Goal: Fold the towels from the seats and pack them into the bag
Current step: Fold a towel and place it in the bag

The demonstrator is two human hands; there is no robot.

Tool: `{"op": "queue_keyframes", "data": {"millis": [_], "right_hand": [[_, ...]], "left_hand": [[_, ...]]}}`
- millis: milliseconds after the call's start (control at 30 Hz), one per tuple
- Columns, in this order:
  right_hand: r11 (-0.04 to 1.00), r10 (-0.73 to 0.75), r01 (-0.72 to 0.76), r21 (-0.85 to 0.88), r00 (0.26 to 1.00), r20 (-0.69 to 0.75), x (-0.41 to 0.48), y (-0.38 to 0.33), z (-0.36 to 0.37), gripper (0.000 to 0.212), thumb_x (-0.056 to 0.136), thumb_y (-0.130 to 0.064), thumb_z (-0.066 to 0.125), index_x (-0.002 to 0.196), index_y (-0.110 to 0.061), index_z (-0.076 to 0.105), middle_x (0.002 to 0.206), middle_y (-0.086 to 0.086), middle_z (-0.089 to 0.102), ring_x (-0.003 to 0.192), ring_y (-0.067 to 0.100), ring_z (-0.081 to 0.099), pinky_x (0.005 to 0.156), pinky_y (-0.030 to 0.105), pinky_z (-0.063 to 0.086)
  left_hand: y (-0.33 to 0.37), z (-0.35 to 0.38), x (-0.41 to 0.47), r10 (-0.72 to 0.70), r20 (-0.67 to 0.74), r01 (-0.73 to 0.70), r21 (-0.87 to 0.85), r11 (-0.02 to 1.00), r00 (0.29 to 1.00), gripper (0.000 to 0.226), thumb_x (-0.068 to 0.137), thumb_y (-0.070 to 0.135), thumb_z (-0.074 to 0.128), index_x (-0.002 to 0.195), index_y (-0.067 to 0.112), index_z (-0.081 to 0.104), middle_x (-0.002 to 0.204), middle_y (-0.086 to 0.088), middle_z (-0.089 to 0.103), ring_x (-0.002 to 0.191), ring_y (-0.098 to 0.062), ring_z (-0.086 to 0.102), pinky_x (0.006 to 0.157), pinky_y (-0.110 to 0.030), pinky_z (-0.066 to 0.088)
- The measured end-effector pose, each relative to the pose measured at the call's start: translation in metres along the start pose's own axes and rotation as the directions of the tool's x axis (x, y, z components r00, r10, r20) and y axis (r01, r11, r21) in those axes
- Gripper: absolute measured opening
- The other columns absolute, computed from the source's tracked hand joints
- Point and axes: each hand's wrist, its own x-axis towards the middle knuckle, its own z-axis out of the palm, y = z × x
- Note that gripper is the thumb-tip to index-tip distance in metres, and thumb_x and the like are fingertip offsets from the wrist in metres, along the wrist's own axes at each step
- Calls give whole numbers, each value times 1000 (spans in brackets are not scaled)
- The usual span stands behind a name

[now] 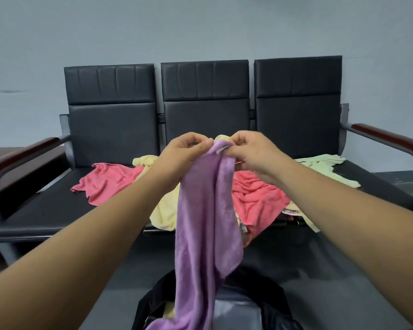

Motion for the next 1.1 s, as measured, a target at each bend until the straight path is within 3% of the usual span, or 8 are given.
{"op": "queue_keyframes", "data": {"millis": [200,333,467,567,667,767,933,1100], "right_hand": [[999,-8,13,-32,989,149,-9,15,0,21,82,-7,82,74,-13,64,59,-4,59,54,3,54,54,17,43],[997,2,-16,70,979,203,-12,16,-6,8,86,5,74,88,-1,70,64,-2,67,58,3,62,54,14,47],[968,10,50,-247,972,237,-8,24,-12,27,89,-18,78,78,3,65,61,1,46,48,4,39,46,16,33],[786,110,119,-606,938,328,-8,47,-20,32,92,-25,74,69,-11,56,66,-3,49,58,9,43,53,25,35],[674,212,88,-733,928,306,-6,78,-41,29,91,-28,72,70,-16,56,72,-3,57,70,15,52,68,36,45],[616,268,23,-787,934,237,-9,90,-63,29,93,-21,69,70,-11,54,67,3,54,59,14,53,60,33,44],[742,261,-214,-635,965,-21,-10,84,-79,23,95,1,57,73,-5,53,52,11,50,36,15,49,42,25,40],[964,242,-195,181,926,-290,3,65,-72,10,89,17,61,96,9,61,79,23,60,57,21,70,61,25,62]], "left_hand": [[4,-8,1,-33,92,27,60,998,995,20,93,31,71,105,16,76,107,-9,76,99,-19,72,94,-37,57],[0,-14,-3,-170,263,72,347,935,950,33,90,43,72,91,11,76,85,2,69,77,-11,61,74,-24,47],[-10,-17,4,-73,101,55,174,983,992,21,93,28,71,82,13,63,78,-1,60,70,-13,55,65,-27,44],[-15,-23,12,2,-60,6,144,990,998,22,89,30,72,73,22,60,75,3,61,72,-14,55,64,-29,42],[-19,-42,18,1,-296,36,120,992,955,26,91,28,68,70,22,55,68,5,54,65,-13,49,59,-29,37],[-29,-62,18,-30,-417,108,164,981,909,24,92,24,65,72,20,53,71,0,53,67,-17,48,61,-31,40],[-54,-79,12,-48,-469,230,340,912,882,12,90,19,60,79,15,56,74,-1,56,70,-20,51,64,-31,45],[-59,-84,1,-144,-377,333,504,797,915,7,84,14,56,80,8,56,73,-6,54,67,-24,47,64,-31,41]]}}
